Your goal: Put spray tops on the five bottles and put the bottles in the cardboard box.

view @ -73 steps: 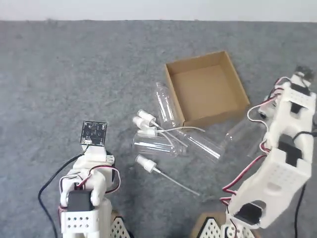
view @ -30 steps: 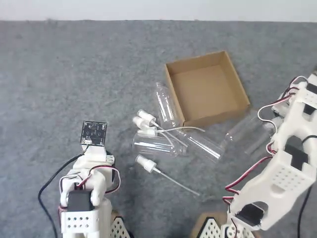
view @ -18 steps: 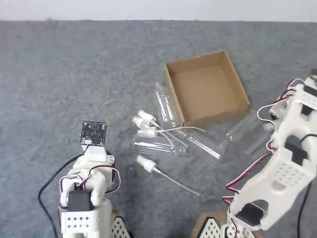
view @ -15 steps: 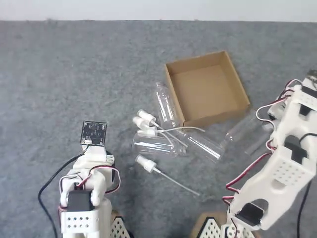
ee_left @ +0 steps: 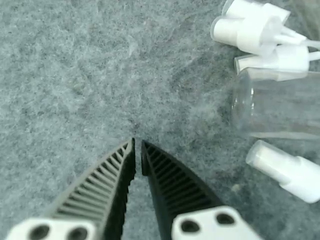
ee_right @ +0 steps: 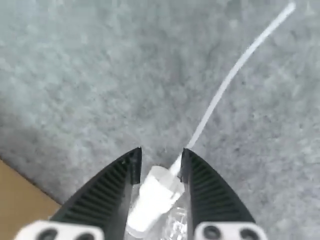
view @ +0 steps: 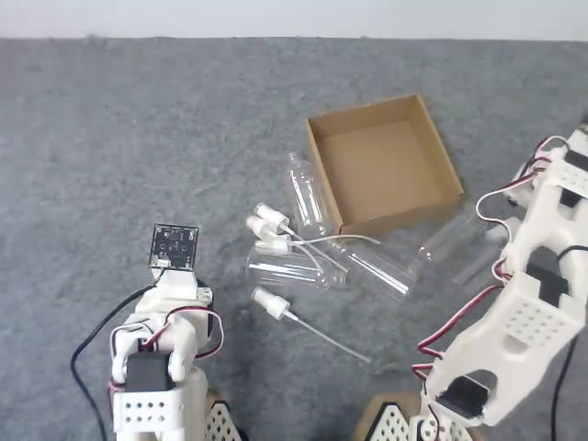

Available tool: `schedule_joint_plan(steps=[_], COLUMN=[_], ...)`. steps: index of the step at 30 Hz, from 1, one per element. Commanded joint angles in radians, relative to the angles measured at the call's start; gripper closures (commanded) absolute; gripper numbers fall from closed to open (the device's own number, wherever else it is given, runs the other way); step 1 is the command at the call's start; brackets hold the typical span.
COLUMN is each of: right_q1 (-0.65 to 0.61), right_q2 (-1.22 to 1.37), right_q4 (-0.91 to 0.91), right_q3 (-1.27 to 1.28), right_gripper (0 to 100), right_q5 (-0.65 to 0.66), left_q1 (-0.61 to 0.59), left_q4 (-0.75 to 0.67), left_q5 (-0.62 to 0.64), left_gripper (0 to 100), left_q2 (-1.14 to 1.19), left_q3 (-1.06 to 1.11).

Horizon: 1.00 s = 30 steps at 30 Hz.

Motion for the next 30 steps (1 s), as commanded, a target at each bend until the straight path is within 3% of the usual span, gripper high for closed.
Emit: schedule_joint_plan(steps=[1, 5, 7, 16, 21, 30], right_q1=[-0.021, -0.065, -0.087, -0.101, -0.090, -0.090], right_q2=[-0.097, -0.111, -0.111, -0.111, -0.122, -0.124], right_q4=[0.004, 0.136, 0.188, 0.177, 0.151, 0.219], right_q3=[-0.078, -0.087, -0.087, -0.017, 0.054, 0.021], right_gripper=[90.2, 89.6, 89.6, 89.0, 78.5, 78.5], right_q5=[0.002, 0.078, 0.049, 0.026, 0.026, 0.018], left_q1=[-0.006, -0.006, -0.006, -0.006, -0.006, -0.006], left_q4=[0.005, 0.005, 0.005, 0.005, 0.005, 0.005], left_q5=[-0.006, -0.006, -0.006, -0.006, -0.006, -0.006], left_gripper=[99, 99, 99, 99, 99, 99], left_q2=[-0.018, -0.018, -0.018, -0.018, -0.018, -0.018], left_q3=[-0.008, -0.008, -0.008, -0.008, -0.008, -0.008])
